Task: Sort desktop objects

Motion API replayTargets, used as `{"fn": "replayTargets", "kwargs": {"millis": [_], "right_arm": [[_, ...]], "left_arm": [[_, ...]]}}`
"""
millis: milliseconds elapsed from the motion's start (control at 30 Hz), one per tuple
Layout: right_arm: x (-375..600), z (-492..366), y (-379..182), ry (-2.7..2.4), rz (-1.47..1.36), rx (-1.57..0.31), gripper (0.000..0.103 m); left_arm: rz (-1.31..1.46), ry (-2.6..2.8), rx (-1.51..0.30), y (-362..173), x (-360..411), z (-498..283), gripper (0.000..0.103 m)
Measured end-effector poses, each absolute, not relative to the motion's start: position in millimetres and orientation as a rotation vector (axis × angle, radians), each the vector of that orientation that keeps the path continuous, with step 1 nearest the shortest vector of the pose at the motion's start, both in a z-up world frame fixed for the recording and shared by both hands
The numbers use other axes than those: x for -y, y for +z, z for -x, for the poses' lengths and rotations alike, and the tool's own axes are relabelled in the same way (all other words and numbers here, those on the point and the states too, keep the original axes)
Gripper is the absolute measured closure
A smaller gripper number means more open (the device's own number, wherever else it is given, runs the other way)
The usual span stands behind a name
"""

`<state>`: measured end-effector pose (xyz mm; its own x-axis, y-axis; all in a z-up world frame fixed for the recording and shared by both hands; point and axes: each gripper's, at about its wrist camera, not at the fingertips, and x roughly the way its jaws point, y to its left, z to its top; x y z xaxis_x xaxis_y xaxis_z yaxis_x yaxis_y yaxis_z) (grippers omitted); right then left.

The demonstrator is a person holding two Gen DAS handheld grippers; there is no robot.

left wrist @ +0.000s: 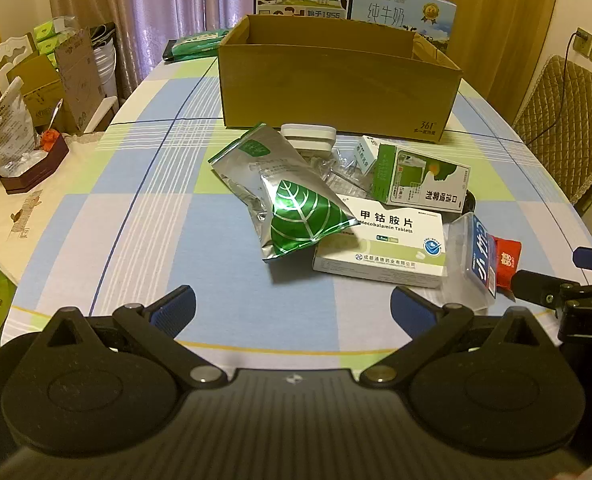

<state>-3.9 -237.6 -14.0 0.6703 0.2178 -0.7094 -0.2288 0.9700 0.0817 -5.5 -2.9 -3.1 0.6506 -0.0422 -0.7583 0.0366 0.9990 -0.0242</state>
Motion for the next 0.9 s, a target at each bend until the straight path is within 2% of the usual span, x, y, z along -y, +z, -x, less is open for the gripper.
{"fn": "replayTargets", "kwargs": {"millis": [600,900], "right_arm": [[251.7,-2.2,-19.9,0.218,-0.021,-0.854,0.002],[252.1,-6.6,-26.9,0.234,-0.155,-0.886,0.002]], "left_arm": [[0.020,-0.133,-0.869,1.1,6.0,3.4,0.001],[0.008,-0.170,-0.860,6.1,2.8,-8.2,0.001]]}}
